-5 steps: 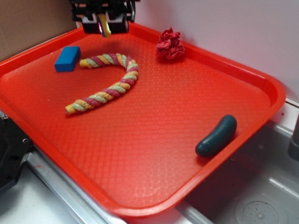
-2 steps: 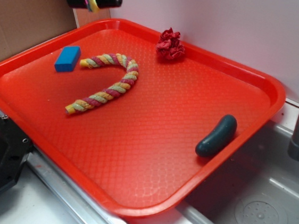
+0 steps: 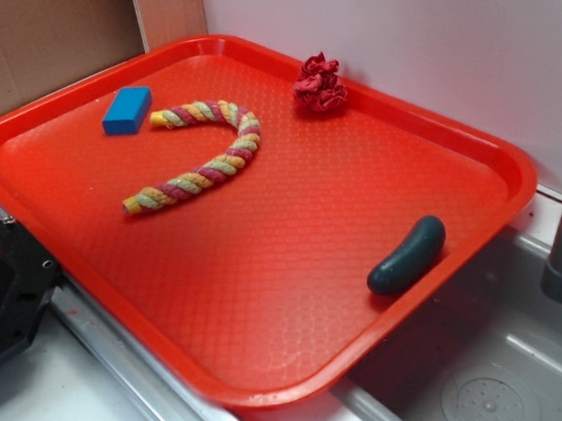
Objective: Grab the green sponge.
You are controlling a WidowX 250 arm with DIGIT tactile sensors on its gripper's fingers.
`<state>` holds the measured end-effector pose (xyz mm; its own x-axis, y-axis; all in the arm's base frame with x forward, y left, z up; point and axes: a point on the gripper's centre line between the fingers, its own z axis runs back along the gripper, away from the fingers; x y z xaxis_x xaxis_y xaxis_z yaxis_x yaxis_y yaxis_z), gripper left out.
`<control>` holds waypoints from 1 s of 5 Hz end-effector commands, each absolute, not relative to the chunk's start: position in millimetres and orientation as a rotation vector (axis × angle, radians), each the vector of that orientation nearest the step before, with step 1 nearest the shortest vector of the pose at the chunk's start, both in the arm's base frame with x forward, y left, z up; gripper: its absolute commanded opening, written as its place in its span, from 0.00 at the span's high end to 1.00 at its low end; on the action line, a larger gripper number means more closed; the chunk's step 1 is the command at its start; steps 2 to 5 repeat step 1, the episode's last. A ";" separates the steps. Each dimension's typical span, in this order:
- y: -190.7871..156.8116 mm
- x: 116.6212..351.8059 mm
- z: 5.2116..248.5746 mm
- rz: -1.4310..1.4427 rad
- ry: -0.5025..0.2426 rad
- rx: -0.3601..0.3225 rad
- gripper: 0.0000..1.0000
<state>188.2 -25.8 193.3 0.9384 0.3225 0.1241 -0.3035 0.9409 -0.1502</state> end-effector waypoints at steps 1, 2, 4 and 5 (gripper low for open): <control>-9.8 196.7 204.0 0.398 -0.174 -0.108 1.00; -9.8 196.7 204.0 0.398 -0.174 -0.108 1.00; -9.8 196.7 204.0 0.398 -0.174 -0.108 1.00; -9.8 196.7 204.0 0.398 -0.174 -0.108 1.00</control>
